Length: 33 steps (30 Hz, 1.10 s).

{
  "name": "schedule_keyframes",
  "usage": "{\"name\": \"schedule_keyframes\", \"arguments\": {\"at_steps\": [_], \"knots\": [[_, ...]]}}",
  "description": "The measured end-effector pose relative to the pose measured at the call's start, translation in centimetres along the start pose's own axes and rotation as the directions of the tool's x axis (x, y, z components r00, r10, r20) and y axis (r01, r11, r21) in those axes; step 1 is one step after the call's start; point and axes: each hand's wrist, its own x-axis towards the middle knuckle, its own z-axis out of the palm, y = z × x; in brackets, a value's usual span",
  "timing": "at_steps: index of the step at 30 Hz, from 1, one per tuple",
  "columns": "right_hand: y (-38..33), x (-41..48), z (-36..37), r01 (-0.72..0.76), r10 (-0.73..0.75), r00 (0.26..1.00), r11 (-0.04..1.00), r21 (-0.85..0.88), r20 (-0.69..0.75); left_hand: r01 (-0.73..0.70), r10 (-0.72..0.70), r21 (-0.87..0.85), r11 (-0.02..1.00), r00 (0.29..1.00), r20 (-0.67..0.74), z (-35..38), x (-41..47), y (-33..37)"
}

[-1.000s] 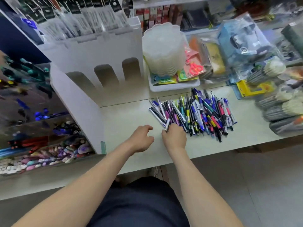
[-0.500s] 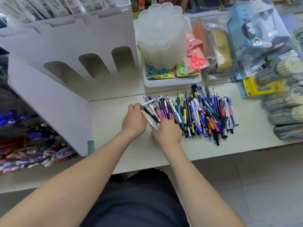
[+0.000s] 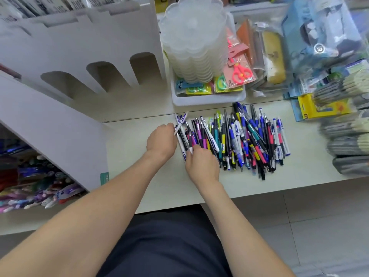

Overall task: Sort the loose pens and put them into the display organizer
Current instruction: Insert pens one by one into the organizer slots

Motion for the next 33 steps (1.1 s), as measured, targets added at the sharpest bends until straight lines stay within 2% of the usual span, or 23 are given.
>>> {"name": "schedule_keyframes", "arguments": {"at_steps": [4, 6, 8, 10, 15, 18, 21, 23, 27, 31, 33], "knots": [[-0.6, 0.7, -0.3, 0.014, -0.006, 0.995, 0.996, 0.087, -0.097, 0.123, -0.119, -0.175, 0.977, 0.992, 0.030, -0.5, -1.3, -0.5], [-1.0, 1.1, -0.1, 0.015, -0.006, 0.994, 0.997, 0.074, -0.112, 0.217, -0.195, -0.240, 0.946, 0.974, 0.114, -0.7, -2.1, -0.8], [-1.3, 1.0, 0.1, -0.015, 0.022, 0.990, 0.999, 0.052, -0.142, 0.267, -0.209, -0.253, 0.930, 0.950, 0.233, -0.6, -2.5, -1.1], [-1.5, 0.7, 0.5, -0.042, 0.048, 0.986, 0.998, 0.039, -0.157, 0.283, -0.206, -0.254, 0.925, 0.934, 0.293, -0.4, -2.5, -1.4], [-2.8, 0.3, 2.0, -0.047, 0.046, 0.992, 0.999, -0.007, -0.115, 0.247, -0.206, -0.351, 0.903, 0.967, 0.150, -0.6, -1.9, -1.7], [-3.8, 0.3, 2.6, -0.017, 0.018, 0.993, 1.000, 0.004, -0.115, 0.279, -0.211, -0.414, 0.866, 0.956, 0.202, -1.1, -1.8, -1.6], [-4.2, 0.4, 2.6, -0.060, 0.054, 0.982, 0.998, -0.030, -0.181, 0.346, -0.255, -0.484, 0.804, 0.935, 0.245, -1.4, -1.8, -2.3], [-4.1, 0.4, 2.6, -0.075, 0.067, 0.983, 0.997, -0.036, -0.173, 0.390, -0.283, -0.503, 0.772, 0.918, 0.277, -1.3, -2.0, -2.7], [-4.1, 0.6, 3.3, 0.071, -0.076, 0.983, 0.997, -0.034, -0.167, 0.423, -0.297, -0.560, 0.713, 0.905, 0.305, -1.7, -2.4, -2.9], [-4.2, 0.2, 3.5, -0.052, 0.048, 0.984, 0.998, -0.021, -0.169, 0.446, -0.283, -0.604, 0.661, 0.893, 0.349, -2.8, -2.9, -2.2], [-4.0, 0.2, 4.0, -0.033, 0.030, 0.990, 0.999, -0.021, -0.134, 0.448, -0.269, -0.612, 0.651, 0.891, 0.366, -3.3, -3.0, -1.9]]}}
